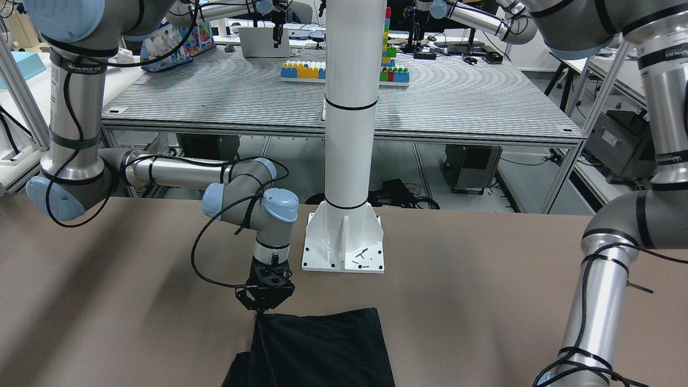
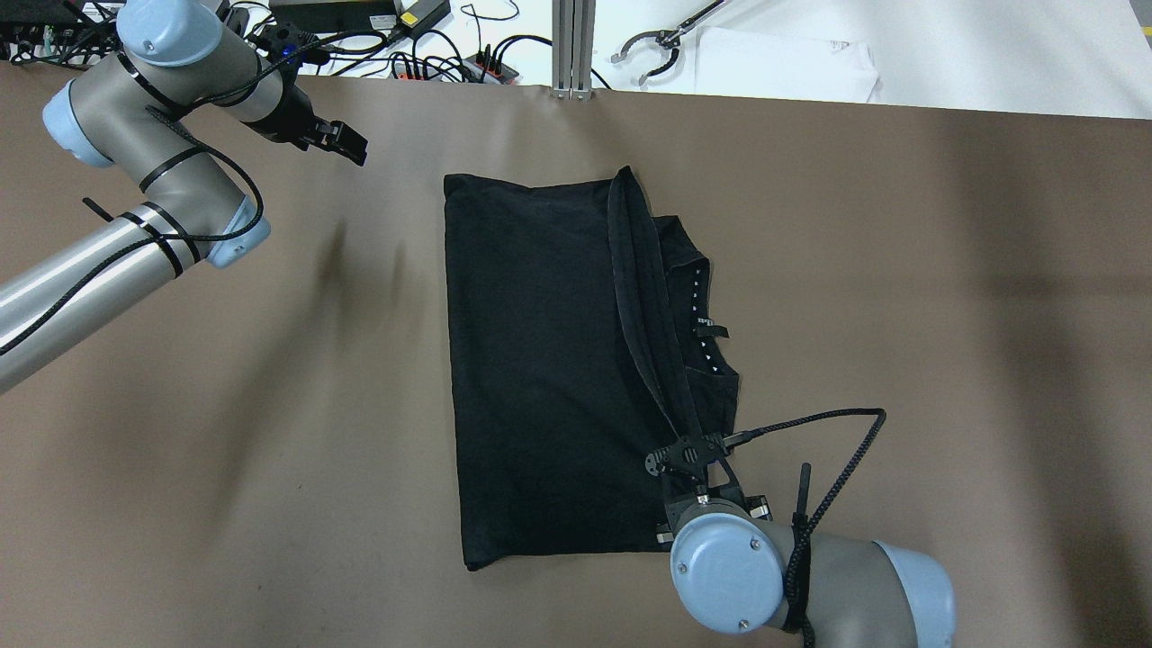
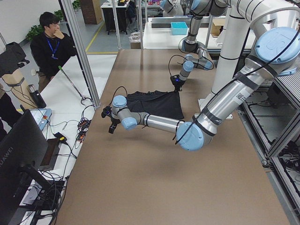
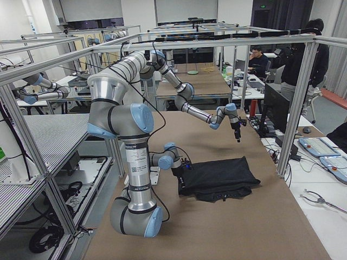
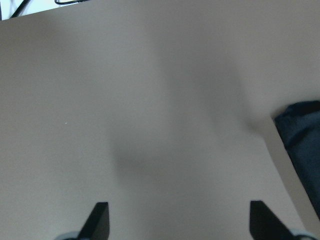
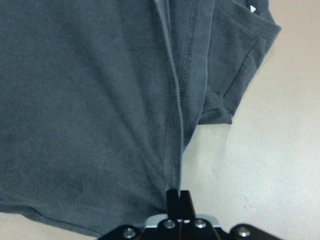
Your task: Fold clothes
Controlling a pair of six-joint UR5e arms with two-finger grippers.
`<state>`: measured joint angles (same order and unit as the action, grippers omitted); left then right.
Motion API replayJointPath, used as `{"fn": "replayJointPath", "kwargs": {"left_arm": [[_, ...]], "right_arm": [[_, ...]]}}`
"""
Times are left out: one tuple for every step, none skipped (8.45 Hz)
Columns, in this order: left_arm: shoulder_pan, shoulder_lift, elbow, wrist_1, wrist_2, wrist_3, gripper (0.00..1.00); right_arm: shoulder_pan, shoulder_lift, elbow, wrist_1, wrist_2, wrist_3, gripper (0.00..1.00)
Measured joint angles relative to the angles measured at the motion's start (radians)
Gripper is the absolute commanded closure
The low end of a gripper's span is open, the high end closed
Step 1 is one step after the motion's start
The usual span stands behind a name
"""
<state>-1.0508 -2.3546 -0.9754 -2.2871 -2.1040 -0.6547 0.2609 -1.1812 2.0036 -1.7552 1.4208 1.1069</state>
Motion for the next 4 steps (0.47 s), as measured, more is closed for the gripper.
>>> {"fn": "replayJointPath", "kwargs": {"left_arm": [[0.0, 0.0, 0.0, 0.0, 0.0, 0.0, 0.0], [0.0, 0.0, 0.001, 0.0, 0.001, 0.0, 0.0], [0.0, 0.0, 0.001, 0.0, 0.001, 0.0, 0.0], [0.0, 0.0, 0.0, 0.0, 0.0, 0.0, 0.0]], "right_arm": [[-0.011, -0.039, 0.011, 0.04, -0.002, 0.055, 0.06], [-0.026, -0.051, 0.015, 0.072, -0.001, 0.108, 0.06], [-0.033, -0.039, 0.015, 0.09, 0.002, 0.139, 0.06], [-0.022, -0.017, 0.011, 0.096, 0.005, 0.146, 0.06]]}}
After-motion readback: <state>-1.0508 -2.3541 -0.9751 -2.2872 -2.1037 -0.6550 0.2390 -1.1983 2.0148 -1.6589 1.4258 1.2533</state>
